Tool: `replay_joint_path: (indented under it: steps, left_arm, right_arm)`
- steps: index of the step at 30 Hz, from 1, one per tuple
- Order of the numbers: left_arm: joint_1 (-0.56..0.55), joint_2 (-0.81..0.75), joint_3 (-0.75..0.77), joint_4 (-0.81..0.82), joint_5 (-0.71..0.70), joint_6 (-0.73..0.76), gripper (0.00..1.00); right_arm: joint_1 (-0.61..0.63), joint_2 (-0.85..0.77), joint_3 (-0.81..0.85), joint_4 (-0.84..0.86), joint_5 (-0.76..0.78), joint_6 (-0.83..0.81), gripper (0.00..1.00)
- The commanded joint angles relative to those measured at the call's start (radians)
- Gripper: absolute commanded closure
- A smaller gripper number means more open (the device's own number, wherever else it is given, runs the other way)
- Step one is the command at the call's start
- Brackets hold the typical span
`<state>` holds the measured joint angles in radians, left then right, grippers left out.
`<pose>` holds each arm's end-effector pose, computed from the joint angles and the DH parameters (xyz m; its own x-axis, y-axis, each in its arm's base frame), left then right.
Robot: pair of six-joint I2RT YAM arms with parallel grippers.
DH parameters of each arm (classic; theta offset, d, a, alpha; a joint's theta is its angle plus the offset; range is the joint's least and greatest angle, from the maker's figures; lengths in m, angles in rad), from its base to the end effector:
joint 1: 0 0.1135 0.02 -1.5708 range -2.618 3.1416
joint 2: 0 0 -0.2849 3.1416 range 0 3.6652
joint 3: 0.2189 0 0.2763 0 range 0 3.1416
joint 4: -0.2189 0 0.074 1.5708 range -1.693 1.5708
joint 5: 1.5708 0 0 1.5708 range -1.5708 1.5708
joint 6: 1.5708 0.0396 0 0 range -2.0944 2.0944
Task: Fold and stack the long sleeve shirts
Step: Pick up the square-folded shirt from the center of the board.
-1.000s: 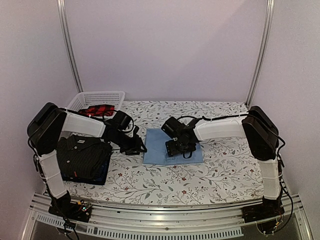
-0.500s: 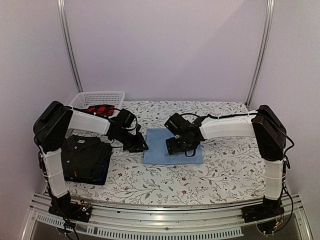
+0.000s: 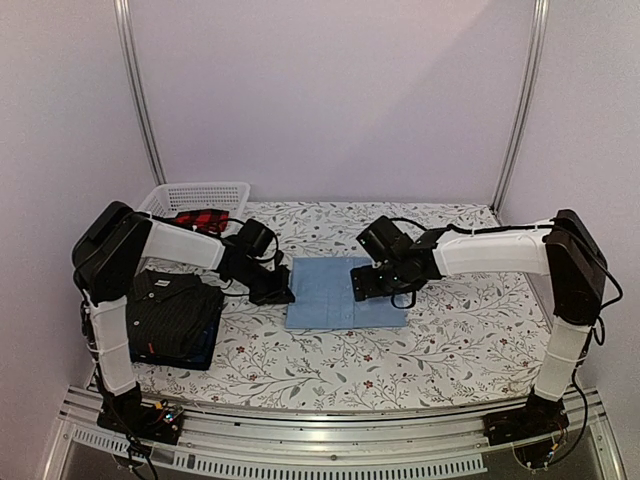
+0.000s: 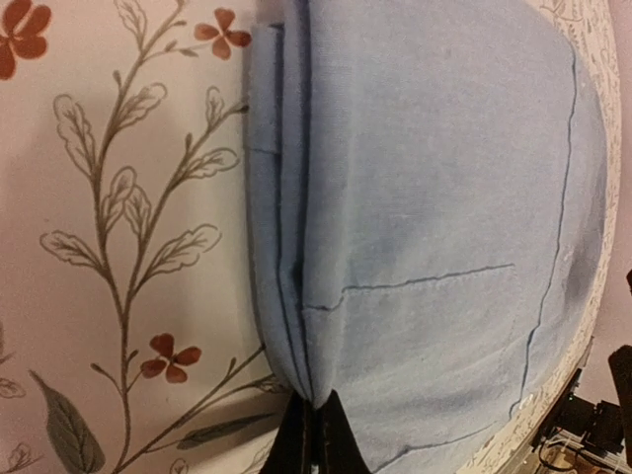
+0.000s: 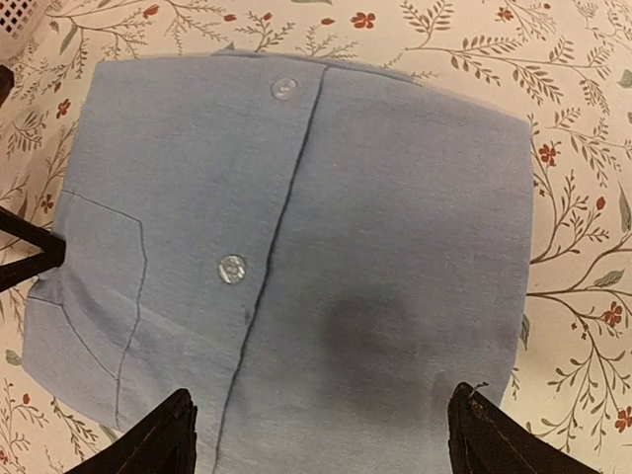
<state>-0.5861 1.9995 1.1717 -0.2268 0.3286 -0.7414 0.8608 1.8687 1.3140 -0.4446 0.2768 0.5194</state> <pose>0.3429 -0.2430 0.1176 -0.9775 -0.1182 -0.1745 -0.0053 0.8414 -0.5403 0.2853 0.3153 0.2005 -0.7902 -0.1869 -0.5837 -0.2775 0.9582 0.0689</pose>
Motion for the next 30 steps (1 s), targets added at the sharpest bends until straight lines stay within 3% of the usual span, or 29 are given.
replay_joint_path:
  steps: [1, 12, 30]
  left_arm:
    - [-0.010, 0.033, -0.015, -0.062, -0.027, 0.006, 1.00]
    - [0.055, -0.097, -0.089, -0.143, -0.080, 0.115, 1.00]
    - [0.117, -0.194, -0.054, -0.254, -0.068, 0.269, 1.00]
  right_arm:
    - [-0.049, -0.065, -0.088, 0.059, -0.046, 0.008, 0.13]
    - [-0.083, -0.104, -0.195, 0.099, -0.077, 0.041, 0.14]
    - [-0.083, 0.038, -0.093, 0.121, -0.143, 0.021, 0.37]
